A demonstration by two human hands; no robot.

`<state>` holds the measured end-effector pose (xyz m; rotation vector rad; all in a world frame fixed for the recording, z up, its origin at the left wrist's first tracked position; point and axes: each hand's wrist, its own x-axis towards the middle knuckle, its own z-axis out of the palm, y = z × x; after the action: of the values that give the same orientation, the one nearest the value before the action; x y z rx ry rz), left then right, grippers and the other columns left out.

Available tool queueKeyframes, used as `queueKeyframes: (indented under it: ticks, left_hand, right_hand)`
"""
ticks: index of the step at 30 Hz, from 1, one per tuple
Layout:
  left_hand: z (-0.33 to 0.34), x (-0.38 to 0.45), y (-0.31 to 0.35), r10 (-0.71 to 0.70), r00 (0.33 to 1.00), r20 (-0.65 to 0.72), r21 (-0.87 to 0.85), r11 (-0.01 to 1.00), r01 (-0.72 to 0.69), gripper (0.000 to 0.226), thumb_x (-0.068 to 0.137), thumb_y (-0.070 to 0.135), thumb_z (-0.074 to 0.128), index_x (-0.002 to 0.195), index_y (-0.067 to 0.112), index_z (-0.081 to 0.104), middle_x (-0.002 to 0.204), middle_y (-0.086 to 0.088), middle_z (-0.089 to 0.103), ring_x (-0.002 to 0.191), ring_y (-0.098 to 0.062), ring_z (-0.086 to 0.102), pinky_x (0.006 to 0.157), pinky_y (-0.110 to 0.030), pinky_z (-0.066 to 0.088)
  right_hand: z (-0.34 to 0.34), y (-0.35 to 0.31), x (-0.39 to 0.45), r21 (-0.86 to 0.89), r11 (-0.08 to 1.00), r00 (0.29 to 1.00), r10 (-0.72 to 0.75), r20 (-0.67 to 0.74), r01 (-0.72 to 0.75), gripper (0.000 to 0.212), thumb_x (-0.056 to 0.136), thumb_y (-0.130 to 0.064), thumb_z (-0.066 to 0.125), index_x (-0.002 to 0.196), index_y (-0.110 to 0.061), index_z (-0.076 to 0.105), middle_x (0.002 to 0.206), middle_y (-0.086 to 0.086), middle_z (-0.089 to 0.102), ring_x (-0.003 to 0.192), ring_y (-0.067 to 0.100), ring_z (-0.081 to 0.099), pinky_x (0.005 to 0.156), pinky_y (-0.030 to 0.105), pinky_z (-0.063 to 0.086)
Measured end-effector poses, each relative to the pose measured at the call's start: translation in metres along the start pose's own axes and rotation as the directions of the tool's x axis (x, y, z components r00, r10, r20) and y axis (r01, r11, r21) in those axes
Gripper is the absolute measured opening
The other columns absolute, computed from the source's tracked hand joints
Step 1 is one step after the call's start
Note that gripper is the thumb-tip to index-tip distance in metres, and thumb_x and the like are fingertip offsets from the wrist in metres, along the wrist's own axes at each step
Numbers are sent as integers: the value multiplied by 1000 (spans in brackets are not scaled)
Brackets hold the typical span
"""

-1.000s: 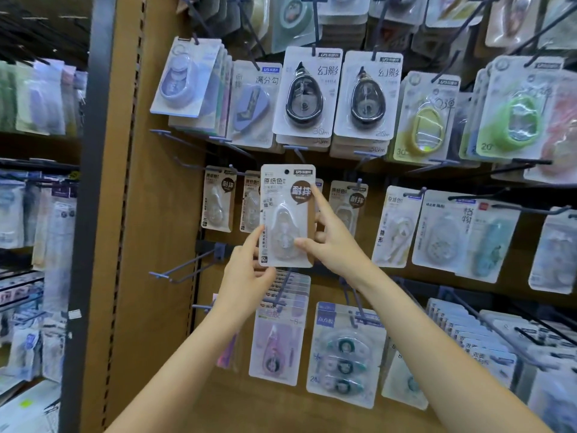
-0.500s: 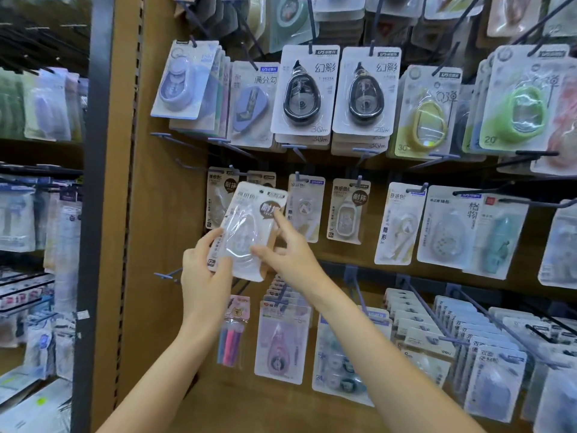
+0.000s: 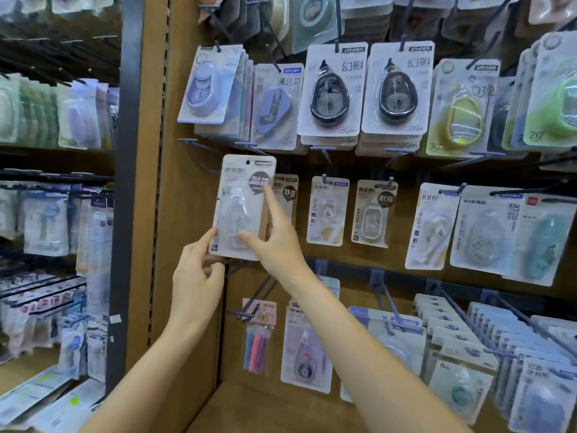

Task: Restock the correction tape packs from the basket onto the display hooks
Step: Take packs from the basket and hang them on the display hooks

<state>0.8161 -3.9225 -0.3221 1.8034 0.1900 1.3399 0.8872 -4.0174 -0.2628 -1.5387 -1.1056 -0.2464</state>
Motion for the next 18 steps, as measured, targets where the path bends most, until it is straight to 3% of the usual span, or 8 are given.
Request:
queueKeyframes:
  ticks: [3, 5, 7, 9, 10, 13, 15, 18]
  left_hand:
    - [-2, 8, -2, 12, 999, 35, 21, 1000, -12, 51, 89, -6, 44, 133, 18, 50, 114, 3, 54, 94, 6, 51, 69, 7, 34]
    - [-3, 10, -5, 12, 999, 32, 33, 999, -13, 49, 88, -8, 43, 130, 17, 53, 111, 4, 55, 93, 7, 51, 69, 5, 35]
    - [-4, 9, -8, -5, 1000, 18, 39, 999, 5, 48, 89, -6, 43, 129, 17, 54, 109, 4, 56, 91, 5, 52, 69, 0, 38]
    - [-5, 9, -15, -50, 999, 16, 44, 998, 49, 48, 90, -4, 42, 131, 19, 52, 111, 1, 58, 92, -2, 53, 70, -8, 38]
    - [-5, 9, -18, -77, 997, 22, 49, 996, 76, 50, 90, -4, 42, 133, 20, 51, 111, -1, 59, 94, -7, 53, 69, -11, 38]
    - [-9, 13, -27, -134, 990, 36, 60, 989, 132, 55, 89, -6, 41, 135, 23, 49, 111, -4, 61, 99, -14, 55, 66, -13, 38]
    - [-15, 14, -30, -133, 990, 40, 57, 990, 131, 56, 88, -8, 41, 132, 25, 50, 114, -5, 61, 105, -16, 56, 74, -18, 40]
    - [-20, 13, -27, -76, 996, 55, 77, 994, 72, 55, 89, -9, 41, 130, 25, 52, 115, 1, 58, 107, -10, 53, 82, -19, 38]
  right_hand:
    - [0, 11, 4, 38, 998, 996, 43, -76, -40, 88, 85, -8, 64, 147, -41, 10, 147, -1, 35, 133, 19, 39, 106, 48, 40]
    - [-1, 15, 5, 18, 998, 996, 67, -58, -66, 87, 87, -8, 62, 147, -41, 9, 149, -2, 33, 134, 20, 38, 106, 49, 39]
    - [1, 14, 5, -25, 998, 998, 62, -26, -63, 85, 88, -6, 60, 149, -36, 7, 146, -4, 32, 133, 13, 36, 108, 35, 40]
    - [8, 10, 4, -104, 993, 999, 46, 3, -46, 82, 90, -5, 57, 151, -28, 6, 136, -5, 34, 124, 4, 35, 93, 2, 36]
    - [14, 8, 3, -138, 990, 999, 37, -1, -37, 81, 91, -6, 56, 151, -24, 5, 135, -2, 34, 122, 5, 35, 86, -3, 32]
    - [33, 8, 0, -127, 991, 998, 30, -47, -35, 79, 92, -8, 54, 151, -23, 4, 143, 3, 31, 133, 16, 32, 102, 14, 30]
    - [37, 9, -1, -88, 995, 998, 39, -54, -43, 80, 92, -7, 54, 151, -26, 4, 147, 2, 27, 137, 17, 28, 112, 33, 30]
    - [28, 11, 1, -17, 998, 998, 53, -27, -54, 81, 91, -1, 53, 150, -31, 6, 148, -3, 26, 136, 9, 25, 106, 22, 26]
